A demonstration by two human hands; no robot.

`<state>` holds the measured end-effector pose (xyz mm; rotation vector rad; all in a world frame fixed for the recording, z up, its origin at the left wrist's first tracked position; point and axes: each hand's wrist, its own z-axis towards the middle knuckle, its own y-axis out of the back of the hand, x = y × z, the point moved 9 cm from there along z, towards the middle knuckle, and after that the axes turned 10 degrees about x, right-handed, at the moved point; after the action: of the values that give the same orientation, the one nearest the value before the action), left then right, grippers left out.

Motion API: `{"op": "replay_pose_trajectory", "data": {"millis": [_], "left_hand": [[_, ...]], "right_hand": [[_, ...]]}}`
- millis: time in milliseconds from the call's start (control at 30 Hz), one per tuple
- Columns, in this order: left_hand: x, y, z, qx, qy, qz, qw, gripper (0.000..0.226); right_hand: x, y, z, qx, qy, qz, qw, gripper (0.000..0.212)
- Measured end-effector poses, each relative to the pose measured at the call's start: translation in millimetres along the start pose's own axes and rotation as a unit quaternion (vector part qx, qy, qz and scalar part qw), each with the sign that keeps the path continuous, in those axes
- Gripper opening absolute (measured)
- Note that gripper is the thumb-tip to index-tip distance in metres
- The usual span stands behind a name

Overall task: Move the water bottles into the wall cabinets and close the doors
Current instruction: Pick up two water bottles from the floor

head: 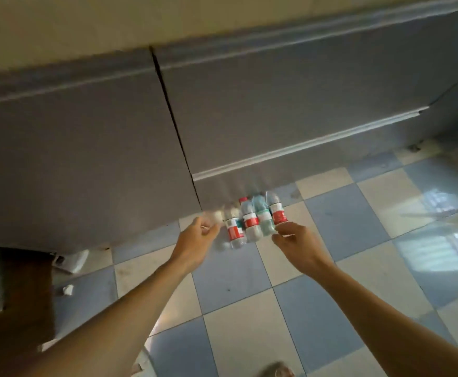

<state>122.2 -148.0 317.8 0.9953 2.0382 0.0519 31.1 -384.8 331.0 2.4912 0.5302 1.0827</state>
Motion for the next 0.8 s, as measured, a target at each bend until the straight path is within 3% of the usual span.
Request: {"op": "replay_pose_trajectory", "data": {"millis": [133, 333, 500, 633, 800], "left_hand": [[65.4, -54.4, 86.1, 0.004, 0.011, 0.016, 1.0, 0.034], [143.4, -128.0, 189.6, 0.002, -0.007, 0.05, 0.999, 0.077], [176.8, -174.3, 254.7, -0.006, -0.036, 0.059, 0.998, 0.09], [194.8, -194.3, 292.5, -0.05, -0.02, 0.004, 0.999, 0.09], [214.4, -209.9, 318.4, -0.074, 0.019, -0.1, 0.992, 0.071]], "right_hand": [[-64.8, -40.9, 85.1, -0.019, 0.002, 0.011, 1.0, 0.036], [-141.4, -104.8, 195.7, -0.019, 0.017, -0.03, 0.999, 0.042], [-184.7, -133.8, 266.1, -0.023, 0.033, -0.086, 0.995, 0.041], [-203.4, -142.5, 307.0, -0.042, 0.054, -0.115, 0.991, 0.048], [-215.0, -163.4, 325.2, -0.041, 0.101, -0.145, 0.983, 0.052]]}}
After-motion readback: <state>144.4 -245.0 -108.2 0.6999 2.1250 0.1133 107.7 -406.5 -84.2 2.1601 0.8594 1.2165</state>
